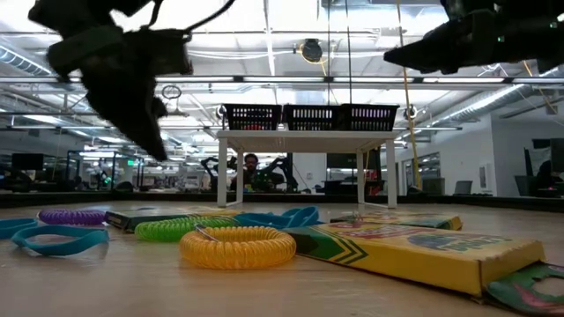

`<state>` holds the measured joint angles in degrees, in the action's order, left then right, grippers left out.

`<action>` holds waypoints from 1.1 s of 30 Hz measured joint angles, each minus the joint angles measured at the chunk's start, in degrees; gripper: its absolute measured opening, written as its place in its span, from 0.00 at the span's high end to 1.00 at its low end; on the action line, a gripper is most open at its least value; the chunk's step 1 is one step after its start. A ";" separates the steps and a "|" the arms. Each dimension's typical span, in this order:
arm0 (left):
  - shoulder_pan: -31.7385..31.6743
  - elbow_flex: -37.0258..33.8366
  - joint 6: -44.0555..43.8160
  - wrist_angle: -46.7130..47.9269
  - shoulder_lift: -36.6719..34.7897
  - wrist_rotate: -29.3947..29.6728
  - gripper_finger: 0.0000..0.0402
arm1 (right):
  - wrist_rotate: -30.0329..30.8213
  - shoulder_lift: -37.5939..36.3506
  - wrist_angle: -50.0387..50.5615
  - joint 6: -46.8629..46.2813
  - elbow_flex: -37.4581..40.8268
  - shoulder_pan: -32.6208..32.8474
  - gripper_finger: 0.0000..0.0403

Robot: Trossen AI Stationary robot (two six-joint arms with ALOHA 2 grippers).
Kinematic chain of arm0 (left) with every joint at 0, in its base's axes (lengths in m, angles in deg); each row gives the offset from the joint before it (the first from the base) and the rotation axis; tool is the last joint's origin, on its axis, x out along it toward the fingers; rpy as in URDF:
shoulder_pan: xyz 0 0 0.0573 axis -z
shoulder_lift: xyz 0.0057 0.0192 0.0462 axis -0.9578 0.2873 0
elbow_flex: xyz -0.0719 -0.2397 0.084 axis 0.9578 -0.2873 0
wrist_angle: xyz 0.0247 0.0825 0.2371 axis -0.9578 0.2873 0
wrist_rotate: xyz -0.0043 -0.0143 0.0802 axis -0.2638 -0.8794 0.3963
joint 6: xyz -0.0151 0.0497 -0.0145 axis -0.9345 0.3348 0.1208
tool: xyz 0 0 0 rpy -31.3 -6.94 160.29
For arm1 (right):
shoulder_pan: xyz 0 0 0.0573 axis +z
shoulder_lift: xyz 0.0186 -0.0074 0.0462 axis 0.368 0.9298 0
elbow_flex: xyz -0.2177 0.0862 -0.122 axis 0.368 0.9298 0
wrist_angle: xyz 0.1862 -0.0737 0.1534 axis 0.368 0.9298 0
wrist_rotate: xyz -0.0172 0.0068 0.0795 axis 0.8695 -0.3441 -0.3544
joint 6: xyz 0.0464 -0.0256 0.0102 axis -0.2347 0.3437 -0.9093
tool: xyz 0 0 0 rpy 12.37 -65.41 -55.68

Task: Pick & Place Office Desk Supplies
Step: Put the crayon box into the middle black bin on the shelf

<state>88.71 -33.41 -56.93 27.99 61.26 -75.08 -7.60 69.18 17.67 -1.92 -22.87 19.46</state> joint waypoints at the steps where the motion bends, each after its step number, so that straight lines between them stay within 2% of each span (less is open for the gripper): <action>1: 0.53 -0.94 0.51 -1.59 0.24 -0.94 0.92 | 0.00 -0.01 -1.24 0.25 0.29 0.00 0.97; 4: 2.25 -2.41 2.17 -7.62 1.98 -0.74 0.92 | 0.02 -0.11 -2.58 -0.53 0.37 0.00 0.95; 7: 3.20 -2.55 -1.53 -9.59 4.17 1.34 0.90 | 0.05 0.00 -2.22 -0.77 0.39 -0.02 0.92; 10: 2.52 -2.30 -6.73 -10.35 6.41 1.66 0.83 | 0.05 0.12 -1.97 -0.77 0.41 -0.04 0.89; 12: 2.49 -2.32 -7.24 -9.82 7.68 1.27 0.77 | 0.22 0.14 -1.56 -0.77 0.41 -0.04 0.86; 16: 2.61 -2.32 -2.87 -9.07 9.94 1.55 0.65 | 0.26 0.31 -1.48 -0.74 0.41 -0.04 0.83; 20: 2.63 -2.30 3.39 -8.83 10.13 3.57 0.58 | 0.26 0.30 -1.30 -0.77 0.41 -0.07 0.83; 25: 2.60 -2.21 6.32 -7.08 10.11 4.65 0.58 | 0.28 0.31 -0.98 -0.77 0.41 -0.07 0.83; 33: 2.67 -2.19 4.89 -4.37 10.11 1.79 0.66 | 0.29 0.29 -0.19 -0.77 0.41 -0.07 0.83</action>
<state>91.38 -35.60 -52.04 23.61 71.36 -73.29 -7.31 69.46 17.48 -2.70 -22.46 19.40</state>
